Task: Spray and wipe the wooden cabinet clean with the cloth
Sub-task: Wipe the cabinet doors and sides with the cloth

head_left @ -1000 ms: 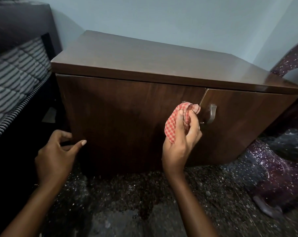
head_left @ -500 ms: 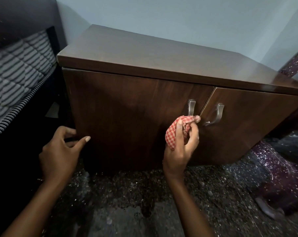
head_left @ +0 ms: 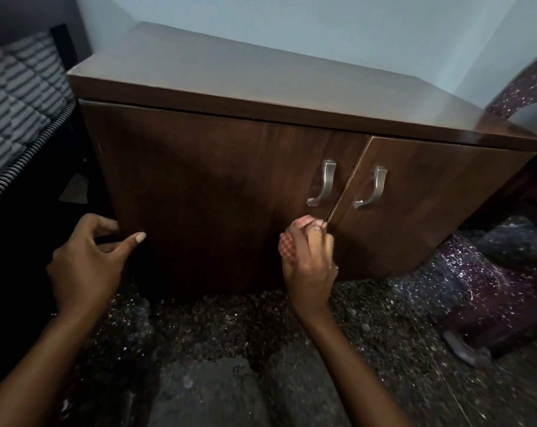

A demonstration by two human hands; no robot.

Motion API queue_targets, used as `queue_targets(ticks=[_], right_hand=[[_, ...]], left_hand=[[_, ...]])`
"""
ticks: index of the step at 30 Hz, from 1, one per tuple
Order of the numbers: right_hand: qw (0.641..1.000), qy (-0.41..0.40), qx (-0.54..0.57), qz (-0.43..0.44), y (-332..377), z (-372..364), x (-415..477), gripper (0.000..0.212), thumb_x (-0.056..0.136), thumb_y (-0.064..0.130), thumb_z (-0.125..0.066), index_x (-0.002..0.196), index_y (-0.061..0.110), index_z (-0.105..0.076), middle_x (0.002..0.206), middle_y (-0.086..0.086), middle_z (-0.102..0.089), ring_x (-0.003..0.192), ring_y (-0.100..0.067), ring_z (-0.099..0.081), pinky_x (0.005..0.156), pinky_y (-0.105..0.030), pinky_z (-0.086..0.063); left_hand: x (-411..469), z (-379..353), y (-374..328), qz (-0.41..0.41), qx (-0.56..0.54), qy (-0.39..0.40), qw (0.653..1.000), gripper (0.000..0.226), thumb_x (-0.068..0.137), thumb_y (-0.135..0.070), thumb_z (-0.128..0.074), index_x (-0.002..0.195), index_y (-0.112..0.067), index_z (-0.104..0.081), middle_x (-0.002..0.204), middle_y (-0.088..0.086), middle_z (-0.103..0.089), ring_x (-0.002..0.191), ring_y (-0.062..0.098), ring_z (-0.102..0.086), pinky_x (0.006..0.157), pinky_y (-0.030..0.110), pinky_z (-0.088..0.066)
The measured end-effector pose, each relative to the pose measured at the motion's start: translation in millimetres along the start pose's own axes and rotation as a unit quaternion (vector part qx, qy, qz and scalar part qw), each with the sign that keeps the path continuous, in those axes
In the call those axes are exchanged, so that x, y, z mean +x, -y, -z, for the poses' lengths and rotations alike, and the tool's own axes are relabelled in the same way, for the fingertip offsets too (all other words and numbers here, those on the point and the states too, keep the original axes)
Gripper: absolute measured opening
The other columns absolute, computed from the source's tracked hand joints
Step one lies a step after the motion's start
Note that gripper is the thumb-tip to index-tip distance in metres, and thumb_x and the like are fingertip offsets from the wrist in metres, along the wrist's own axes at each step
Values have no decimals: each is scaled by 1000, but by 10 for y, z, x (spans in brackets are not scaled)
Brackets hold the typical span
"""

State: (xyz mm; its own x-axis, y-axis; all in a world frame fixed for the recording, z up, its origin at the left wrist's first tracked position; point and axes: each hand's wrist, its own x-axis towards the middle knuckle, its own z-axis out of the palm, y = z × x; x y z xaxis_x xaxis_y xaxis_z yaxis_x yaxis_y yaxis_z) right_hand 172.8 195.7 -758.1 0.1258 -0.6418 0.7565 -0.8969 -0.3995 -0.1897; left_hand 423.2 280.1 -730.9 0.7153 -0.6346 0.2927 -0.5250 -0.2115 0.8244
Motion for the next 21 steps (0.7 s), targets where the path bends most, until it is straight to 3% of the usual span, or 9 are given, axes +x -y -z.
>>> queue_targets(ticks=[2,3,4,7,8,11,14,17,21], right_hand=[[993,60,93,-52,-109,1,-168,24,86,23,-54,102,13,-67,98,-3,-59,89,-25,-56,66,-34,-51],[977,60,166,-115,-153,67,-208,18,84,20,-56,98,16,-68,94,-2,-59,86,-25,-59,68,-35,-51],[953,45,235,-185,-177,172,-198,14,84,17,-58,94,19,-68,90,-2,-59,81,-23,-62,68,-36,-52],[882,-25,354,-310,-198,557,209,29,83,3,-53,105,18,-64,98,1,-65,76,7,-61,68,-14,-50],[875,-38,370,-311,-203,665,402,34,82,-3,-49,107,15,-63,98,4,-64,76,12,-59,68,-11,-47],[865,-28,410,-288,-157,800,772,33,83,-3,-44,103,10,-67,88,5,-64,76,3,-57,71,-19,-46],[866,19,414,-279,-82,757,752,35,84,-3,-45,102,17,-67,89,6,-66,77,1,-59,68,-15,-47],[877,7,391,-278,-81,599,674,33,82,1,-46,101,21,-64,101,-5,-66,88,-6,-61,80,-21,-48],[914,-20,331,-234,20,196,235,37,77,12,-42,111,5,-55,107,-10,-51,93,-2,-50,85,-14,-42]], left_hand=[[2,17,-31,1,-6,-1,1000,29,77,-27,-77,95,-16,-57,66,-22,-66,69,-6,-61,57,7,-40],[-4,23,-56,1,-5,-2,1000,29,77,-26,-77,96,-13,-58,70,-14,-68,78,11,-66,61,20,-42],[-17,17,-79,0,-2,-1,1000,30,78,-24,-77,97,-10,-59,73,-7,-67,85,23,-66,62,23,-38],[-37,9,-95,-7,-3,0,1000,29,78,-23,-76,97,-8,-60,82,8,-68,91,30,-66,69,26,-36],[-36,9,-87,-8,-4,0,1000,29,78,-23,-76,97,-8,-60,87,12,-71,92,31,-66,70,27,-37],[-28,9,-69,0,-11,3,1000,29,78,-23,-76,98,-9,-60,91,14,-72,92,29,-66,60,21,-36],[-20,16,-66,8,-18,13,1000,28,78,-24,-76,96,-13,-59,85,7,-71,87,24,-67,64,24,-40],[-33,27,-67,5,-10,11,1000,27,78,-24,-76,96,-12,-58,79,-2,-63,78,18,-62,67,28,-40],[-49,30,-114,3,3,-5,1000,28,79,-24,-75,98,-10,-59,85,5,-67,81,23,-63,67,28,-39]])
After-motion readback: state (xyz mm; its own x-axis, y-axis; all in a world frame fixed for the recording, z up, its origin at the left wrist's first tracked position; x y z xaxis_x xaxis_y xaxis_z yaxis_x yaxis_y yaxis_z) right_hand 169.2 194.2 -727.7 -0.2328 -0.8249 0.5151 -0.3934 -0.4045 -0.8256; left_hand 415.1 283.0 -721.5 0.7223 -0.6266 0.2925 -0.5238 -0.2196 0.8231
